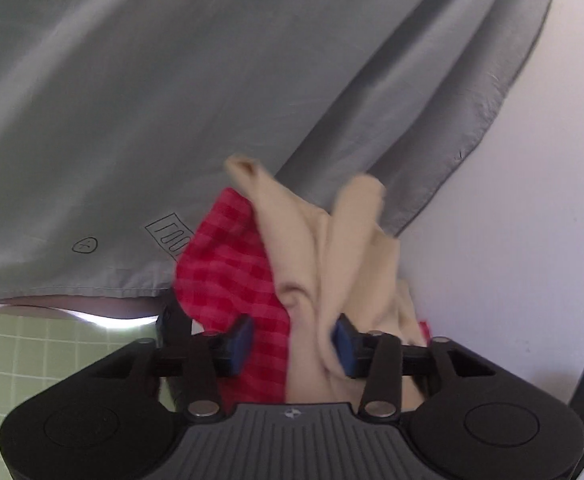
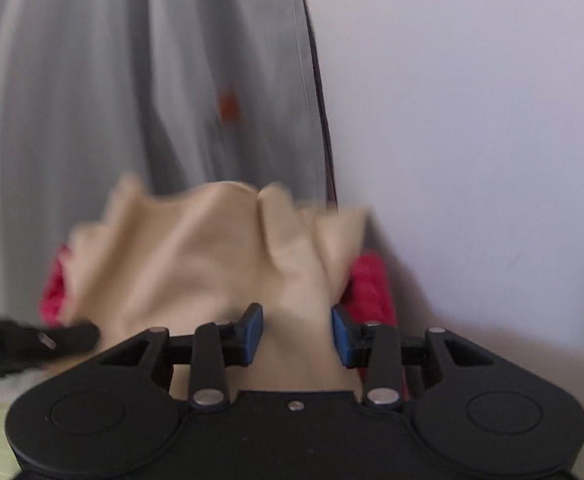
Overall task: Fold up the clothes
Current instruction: 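Carry the folded top with both grippers onto the red checked shirt stack, then open both grippers and withdraw them from the clothes stack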
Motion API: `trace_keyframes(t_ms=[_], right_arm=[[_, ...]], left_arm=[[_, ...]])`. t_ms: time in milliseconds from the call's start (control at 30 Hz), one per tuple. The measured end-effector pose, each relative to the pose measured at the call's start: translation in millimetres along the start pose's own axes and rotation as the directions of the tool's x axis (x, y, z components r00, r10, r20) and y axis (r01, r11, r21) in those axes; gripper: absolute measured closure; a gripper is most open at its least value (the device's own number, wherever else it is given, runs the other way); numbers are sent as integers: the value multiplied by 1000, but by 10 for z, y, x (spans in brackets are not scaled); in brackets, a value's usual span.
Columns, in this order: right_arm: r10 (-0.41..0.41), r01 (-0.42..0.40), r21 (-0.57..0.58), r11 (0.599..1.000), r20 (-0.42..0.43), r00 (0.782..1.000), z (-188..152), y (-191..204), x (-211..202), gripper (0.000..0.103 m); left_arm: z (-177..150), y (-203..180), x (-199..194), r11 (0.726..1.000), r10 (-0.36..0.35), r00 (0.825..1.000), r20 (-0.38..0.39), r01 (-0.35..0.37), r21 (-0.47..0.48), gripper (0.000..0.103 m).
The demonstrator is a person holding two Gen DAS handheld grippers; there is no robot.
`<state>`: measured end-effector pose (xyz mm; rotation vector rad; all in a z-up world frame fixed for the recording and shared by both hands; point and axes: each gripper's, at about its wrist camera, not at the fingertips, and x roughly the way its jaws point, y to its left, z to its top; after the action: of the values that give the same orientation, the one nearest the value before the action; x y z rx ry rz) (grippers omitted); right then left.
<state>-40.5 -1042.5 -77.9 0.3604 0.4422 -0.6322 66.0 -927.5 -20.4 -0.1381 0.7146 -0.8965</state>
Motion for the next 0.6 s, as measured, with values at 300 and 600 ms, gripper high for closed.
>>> trace_keyframes(t_ms=[300, 600], right_arm=[[4, 3, -119, 993, 61, 998, 24, -42, -222, 42], [15, 8, -137, 991, 161, 987, -55, 41, -1394, 3]], left_arm=[[-9, 61, -157, 999, 42, 999, 26, -42, -2, 22], [-265, -210, -1251, 991, 84, 991, 107, -94, 95, 0]])
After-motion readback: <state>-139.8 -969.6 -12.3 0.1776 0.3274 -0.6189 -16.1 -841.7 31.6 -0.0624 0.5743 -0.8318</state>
